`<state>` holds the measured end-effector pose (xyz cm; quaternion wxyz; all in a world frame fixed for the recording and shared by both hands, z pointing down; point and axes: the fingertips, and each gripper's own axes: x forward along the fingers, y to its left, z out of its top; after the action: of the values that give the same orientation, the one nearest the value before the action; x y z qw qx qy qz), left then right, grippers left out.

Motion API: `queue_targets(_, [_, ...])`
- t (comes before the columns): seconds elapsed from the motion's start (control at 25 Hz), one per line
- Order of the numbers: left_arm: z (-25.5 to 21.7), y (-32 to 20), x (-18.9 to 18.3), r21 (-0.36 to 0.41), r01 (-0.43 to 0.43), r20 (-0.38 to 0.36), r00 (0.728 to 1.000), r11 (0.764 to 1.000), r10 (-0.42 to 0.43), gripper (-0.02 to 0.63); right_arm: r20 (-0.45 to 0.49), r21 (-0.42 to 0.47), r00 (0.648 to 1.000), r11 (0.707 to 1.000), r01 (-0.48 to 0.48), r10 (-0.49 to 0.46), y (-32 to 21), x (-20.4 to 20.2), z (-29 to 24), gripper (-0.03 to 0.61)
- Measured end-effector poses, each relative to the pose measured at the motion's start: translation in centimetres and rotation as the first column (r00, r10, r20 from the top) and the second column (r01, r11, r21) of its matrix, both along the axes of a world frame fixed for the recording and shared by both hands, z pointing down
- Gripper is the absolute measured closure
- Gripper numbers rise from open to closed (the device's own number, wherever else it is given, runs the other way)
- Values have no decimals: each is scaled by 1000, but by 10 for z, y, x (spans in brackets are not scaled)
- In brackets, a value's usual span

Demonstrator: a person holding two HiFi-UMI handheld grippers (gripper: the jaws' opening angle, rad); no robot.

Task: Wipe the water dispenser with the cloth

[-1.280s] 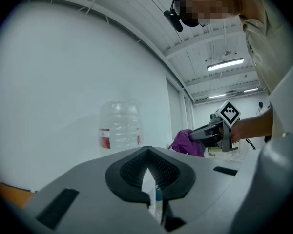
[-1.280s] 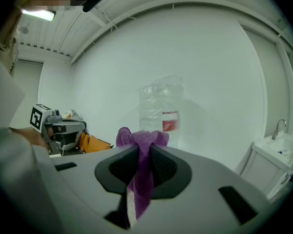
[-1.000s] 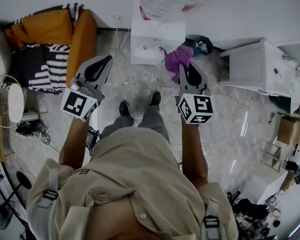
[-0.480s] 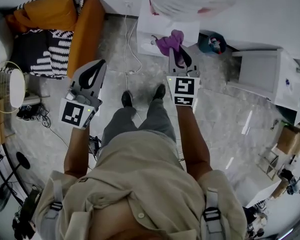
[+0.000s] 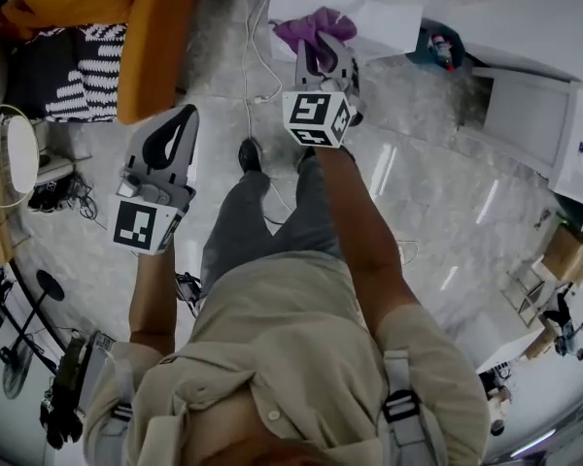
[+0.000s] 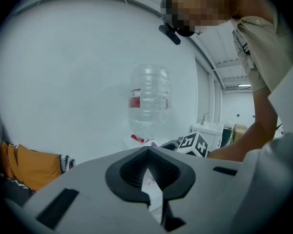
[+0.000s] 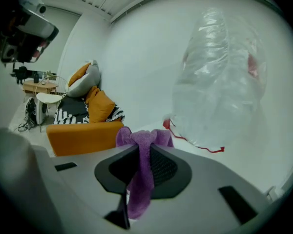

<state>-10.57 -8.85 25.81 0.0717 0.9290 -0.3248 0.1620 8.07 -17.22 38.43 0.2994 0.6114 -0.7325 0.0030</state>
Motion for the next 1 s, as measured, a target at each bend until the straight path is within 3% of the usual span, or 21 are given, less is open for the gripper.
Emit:
queue_targets(0.24, [39, -4, -3, -16, 9, -1, 1000, 1000, -9, 598, -2, 5, 997, 997, 73, -73, -23, -44, 43, 514])
queue_targets(0.4, [37, -13, 11, -1, 39, -68, 997, 999, -39, 598, -10, 33, 996, 995, 89, -89, -21, -36, 45, 514])
queue_targets(0.56, [40, -12, 25, -2, 16, -63, 998, 1000, -16, 598, -20, 60, 999, 998, 33, -31, -6, 11, 43, 514])
queue_targets(0.72, [43, -10, 44, -7, -18, -61, 998, 1000, 17, 598, -20, 70, 995, 993, -96, 98, 15, 81, 39, 514])
queue_targets(0.88, [47, -8, 64, -14, -45, -65, 997, 999, 44, 598, 12, 45, 961, 960, -277, 277, 41, 160, 45, 514])
queue_targets(1.0, [51, -5, 79, -24, -69, -64, 996, 997, 67, 598, 33, 31, 940, 939, -341, 340, 49, 189, 48, 514])
